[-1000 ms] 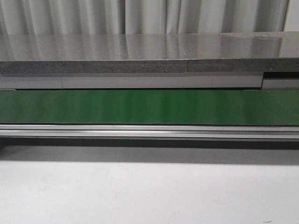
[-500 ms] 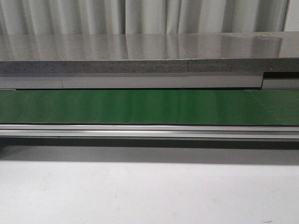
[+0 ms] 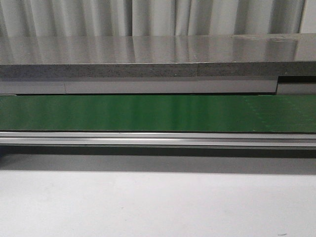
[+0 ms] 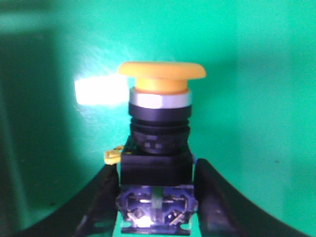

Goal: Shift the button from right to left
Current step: 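Lift the button with the right gripper and lower it onto the belt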

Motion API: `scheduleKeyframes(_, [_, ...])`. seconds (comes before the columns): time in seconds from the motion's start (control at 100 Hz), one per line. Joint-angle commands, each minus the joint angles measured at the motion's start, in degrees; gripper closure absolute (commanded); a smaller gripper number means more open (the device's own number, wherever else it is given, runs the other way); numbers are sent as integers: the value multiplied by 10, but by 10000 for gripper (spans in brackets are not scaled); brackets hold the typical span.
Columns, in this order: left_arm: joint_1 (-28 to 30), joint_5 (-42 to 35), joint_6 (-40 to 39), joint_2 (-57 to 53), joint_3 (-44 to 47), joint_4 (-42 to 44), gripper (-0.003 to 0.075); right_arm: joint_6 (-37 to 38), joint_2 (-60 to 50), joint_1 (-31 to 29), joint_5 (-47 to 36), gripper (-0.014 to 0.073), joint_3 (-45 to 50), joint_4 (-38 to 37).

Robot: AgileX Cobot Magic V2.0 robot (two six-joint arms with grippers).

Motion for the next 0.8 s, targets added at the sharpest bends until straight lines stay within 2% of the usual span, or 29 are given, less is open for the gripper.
scheduleKeyframes(0.0, [-2, -43, -6, -18, 26, 0, 741, -7, -67, 4, 3, 399, -20, 16])
scheduleKeyframes(0.07, [-2, -43, -6, -18, 26, 0, 741, -1, -94, 15, 14, 399, -20, 20])
scheduleKeyframes(0.17, [-2, -43, -6, -18, 26, 0, 741, 48, -123, 41, 38, 399, -20, 22])
scheduleKeyframes(0.41, [-2, -43, -6, -18, 26, 0, 741, 100, -147, 126, 99, 399, -17, 22])
scheduleKeyframes(0.62, [-2, -43, -6, -18, 26, 0, 741, 167, -142, 185, 99, 399, 7, 23])
scheduleKeyframes(0.79, [-2, -43, -6, -18, 26, 0, 741, 195, -134, 197, 80, 399, 30, 23])
